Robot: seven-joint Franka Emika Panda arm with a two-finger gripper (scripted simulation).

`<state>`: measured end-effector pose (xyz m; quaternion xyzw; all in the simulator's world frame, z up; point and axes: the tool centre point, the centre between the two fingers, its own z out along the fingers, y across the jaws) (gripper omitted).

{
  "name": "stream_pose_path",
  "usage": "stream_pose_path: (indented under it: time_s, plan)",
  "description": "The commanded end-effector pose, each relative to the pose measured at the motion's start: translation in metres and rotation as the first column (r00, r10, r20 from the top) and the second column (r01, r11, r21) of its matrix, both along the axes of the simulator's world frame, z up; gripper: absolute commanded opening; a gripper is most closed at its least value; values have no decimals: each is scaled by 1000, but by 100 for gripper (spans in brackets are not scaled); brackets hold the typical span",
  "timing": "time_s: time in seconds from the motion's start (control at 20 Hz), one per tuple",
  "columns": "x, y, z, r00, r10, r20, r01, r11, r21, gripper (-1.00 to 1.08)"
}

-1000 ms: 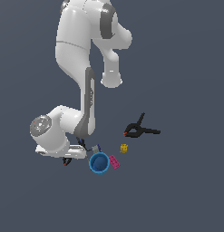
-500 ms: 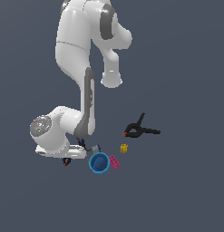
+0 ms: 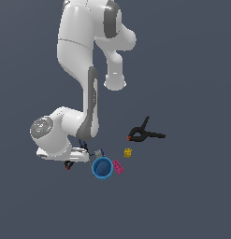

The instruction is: Pick up a designated object from a clutter of objects.

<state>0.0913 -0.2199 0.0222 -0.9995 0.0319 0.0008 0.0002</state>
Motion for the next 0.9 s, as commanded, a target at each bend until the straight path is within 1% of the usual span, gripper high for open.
stream_pose_path:
  time_s: [0.0,0.4,0.85]
  plan:
    - [-2,1,8,1000,0,1,0,1000,0,-100]
    - [-19,9,53,1000,0,2,0,1000,0,-100]
    - [-47,23,132,1000,0,2,0,1000,1,-100]
